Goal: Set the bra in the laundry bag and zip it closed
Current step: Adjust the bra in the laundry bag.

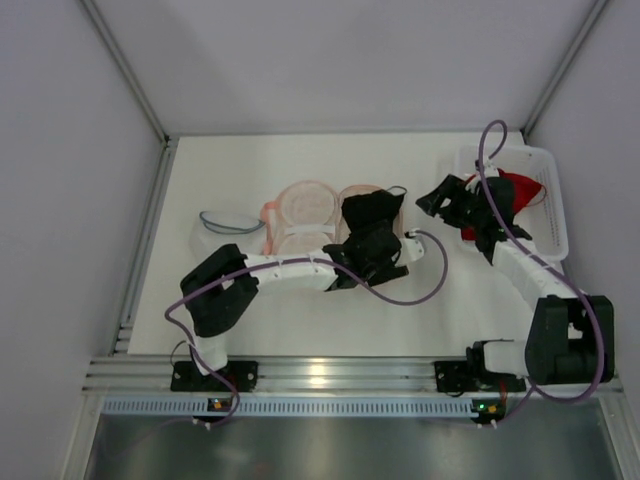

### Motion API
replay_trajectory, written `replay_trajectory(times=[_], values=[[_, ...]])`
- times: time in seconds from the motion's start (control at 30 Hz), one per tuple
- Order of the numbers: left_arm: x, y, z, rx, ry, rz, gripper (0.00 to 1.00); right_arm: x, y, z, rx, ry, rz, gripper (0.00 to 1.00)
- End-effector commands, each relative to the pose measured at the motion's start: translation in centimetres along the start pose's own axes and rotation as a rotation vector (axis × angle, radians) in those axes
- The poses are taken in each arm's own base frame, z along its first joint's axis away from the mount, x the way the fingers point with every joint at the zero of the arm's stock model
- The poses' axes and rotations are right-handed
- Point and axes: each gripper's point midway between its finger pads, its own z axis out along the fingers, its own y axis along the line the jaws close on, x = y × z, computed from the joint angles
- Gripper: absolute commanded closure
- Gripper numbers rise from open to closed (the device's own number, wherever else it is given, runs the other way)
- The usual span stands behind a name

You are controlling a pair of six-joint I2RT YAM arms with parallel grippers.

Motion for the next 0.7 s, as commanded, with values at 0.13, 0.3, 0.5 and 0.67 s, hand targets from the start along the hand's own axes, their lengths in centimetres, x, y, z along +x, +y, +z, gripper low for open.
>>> replay_trajectory(times=[0.13, 0.3, 0.5, 0.67], values=[[-5.7, 4.6, -4.9, -0.022, -0.186, -0.462, 0.02, 1.0, 2.9, 2.5, -0.135, 0.037, -0.079, 0.21], [-5.6, 8.2, -8.2, 0.276, -0.352, -0.803, 0.02, 1.7, 4.9, 4.0, -0.214, 0.062, -0.115, 0.24], [-4.7, 10.1, -8.9, 0.169, -0.393, -0.864, 0.02, 3.6, 4.5, 6.1, -0.150, 0.150, -0.153, 0.27], [-1.2, 9.8, -3.0, 0.156, -0.182, -1.106, 0.08, 4.7, 3.3, 7.6, -0.120, 0.170, -0.167, 0.33]])
